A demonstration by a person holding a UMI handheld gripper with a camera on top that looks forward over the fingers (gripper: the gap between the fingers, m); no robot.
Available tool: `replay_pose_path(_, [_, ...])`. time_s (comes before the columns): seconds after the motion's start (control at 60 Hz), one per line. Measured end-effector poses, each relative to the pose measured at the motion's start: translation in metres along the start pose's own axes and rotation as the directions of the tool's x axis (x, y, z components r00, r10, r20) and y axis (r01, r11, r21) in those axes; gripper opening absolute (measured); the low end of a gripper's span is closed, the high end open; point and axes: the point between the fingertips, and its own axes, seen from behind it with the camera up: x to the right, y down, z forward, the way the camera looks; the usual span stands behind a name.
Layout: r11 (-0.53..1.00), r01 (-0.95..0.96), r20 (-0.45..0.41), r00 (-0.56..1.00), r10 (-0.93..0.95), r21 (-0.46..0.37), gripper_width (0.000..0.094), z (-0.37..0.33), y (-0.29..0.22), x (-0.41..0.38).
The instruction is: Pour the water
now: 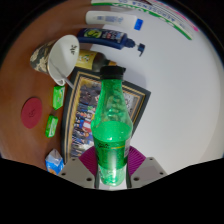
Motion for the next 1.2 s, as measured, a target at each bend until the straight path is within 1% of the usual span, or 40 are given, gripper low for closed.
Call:
replay_pose_path(0.067, [0.994, 0.109, -0.002, 0.994, -0.109, 0.014, 0.0353, 0.003, -0.016, -0.008])
replay_pose_path(0.133, [0.984, 0.171, 0.006, 0.985, -0.171, 0.047, 0.0356, 0.005, -0.030, -0.016])
replay_pose_path(0.2, [0.974, 0.222, 0.004, 0.975, -0.222, 0.051, 0.0353, 0.007, -0.035, -0.021])
replay_pose_path(0.383, [0.973, 0.227, 0.033, 0.973, -0.229, 0.038, 0.0356, 0.010, -0.031, -0.030])
replay_pose_path(0.433, [0.980, 0.197, 0.043, 0.979, -0.198, 0.032, 0.0355, 0.009, -0.027, -0.029])
replay_pose_path(0.5, [0.995, 0.099, 0.066, 0.993, -0.100, 0.023, 0.0351, 0.008, -0.020, -0.029])
replay_pose_path(0.583, [0.996, -0.093, 0.109, 0.990, 0.092, 0.000, 0.0353, 0.004, -0.011, -0.025])
replay_pose_path(0.65, [0.958, -0.286, 0.141, 0.948, 0.287, -0.023, 0.0353, 0.001, -0.004, -0.019])
replay_pose_path(0.717, [0.878, -0.476, 0.160, 0.863, 0.478, -0.054, 0.0353, -0.002, 0.001, -0.011])
replay_pose_path(0.783, [0.753, -0.651, 0.175, 0.734, 0.656, -0.091, 0.0353, -0.005, 0.007, -0.007])
replay_pose_path(0.85, [0.594, -0.794, 0.201, 0.566, 0.800, -0.129, 0.0353, -0.008, 0.006, -0.007])
replay_pose_path(0.917, [0.388, -0.905, 0.245, 0.342, 0.907, -0.173, 0.0354, -0.011, -0.003, -0.016])
replay_pose_path(0.967, [0.222, -0.950, 0.278, 0.157, 0.948, -0.221, 0.0352, -0.010, -0.013, -0.027])
replay_pose_path(1.0, [0.130, -0.958, 0.277, 0.056, 0.959, -0.257, 0.0352, -0.011, -0.017, -0.036])
replay_pose_path(1.05, [0.011, -0.958, 0.284, -0.074, 0.956, -0.287, 0.0351, -0.008, -0.022, -0.048])
replay_pose_path(1.1, [-0.075, -0.951, 0.293, -0.166, 0.942, -0.300, 0.0354, -0.005, -0.027, -0.058])
replay_pose_path(1.117, [-0.097, -0.947, 0.278, -0.187, 0.942, -0.307, 0.0354, -0.007, -0.031, -0.061])
replay_pose_path(1.2, [-0.174, -0.930, 0.307, -0.277, 0.910, -0.323, 0.0354, -0.004, -0.042, -0.081])
